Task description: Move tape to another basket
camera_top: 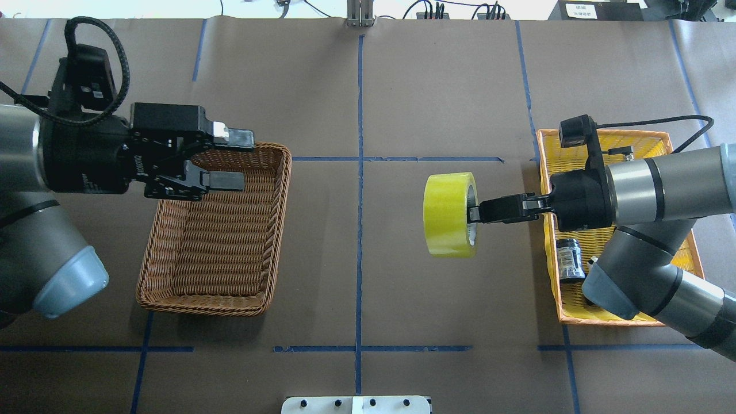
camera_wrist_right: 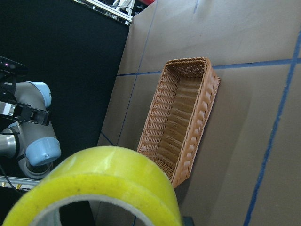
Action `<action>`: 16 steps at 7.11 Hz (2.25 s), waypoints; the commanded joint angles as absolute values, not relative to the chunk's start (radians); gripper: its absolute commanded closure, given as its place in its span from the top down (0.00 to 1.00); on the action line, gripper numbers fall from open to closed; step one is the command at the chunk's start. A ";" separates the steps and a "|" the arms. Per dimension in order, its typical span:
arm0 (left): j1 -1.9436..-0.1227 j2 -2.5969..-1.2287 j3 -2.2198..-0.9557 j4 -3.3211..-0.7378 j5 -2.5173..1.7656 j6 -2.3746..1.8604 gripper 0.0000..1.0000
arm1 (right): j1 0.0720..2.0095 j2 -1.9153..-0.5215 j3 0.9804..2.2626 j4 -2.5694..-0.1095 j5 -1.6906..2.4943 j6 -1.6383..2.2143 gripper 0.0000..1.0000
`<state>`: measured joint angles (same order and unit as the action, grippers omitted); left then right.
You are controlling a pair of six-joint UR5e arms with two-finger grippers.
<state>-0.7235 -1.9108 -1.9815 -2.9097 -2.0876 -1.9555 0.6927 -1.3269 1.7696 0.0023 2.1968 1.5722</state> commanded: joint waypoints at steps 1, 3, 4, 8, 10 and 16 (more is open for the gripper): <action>-0.596 -1.953 -1.982 -2.940 -1.975 -1.959 1.00 | 0.641 -1.260 1.810 0.003 2.116 1.688 0.03; -0.525 -1.954 -1.982 -2.964 -1.910 -1.971 1.00 | 0.600 -1.259 1.819 0.003 2.051 1.690 0.02; -0.494 -1.969 -1.983 -2.965 -1.863 -2.018 1.00 | 0.585 -1.259 1.816 0.003 2.048 1.690 0.03; -0.446 -1.994 -1.982 -2.967 -1.717 -2.043 1.00 | 0.517 -1.243 1.818 0.002 2.013 1.695 0.03; -0.437 -2.003 -1.980 -2.967 -1.715 -2.045 1.00 | 0.473 -1.238 1.819 0.000 1.970 1.695 0.03; -0.380 -2.020 -1.982 -2.967 -1.717 -2.048 0.35 | 0.462 -1.216 1.824 0.000 1.945 1.692 0.10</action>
<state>-0.3867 -2.0199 -1.9796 -2.9666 -1.7163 -2.0462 0.4618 -1.2173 1.8209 0.0003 1.9457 1.6919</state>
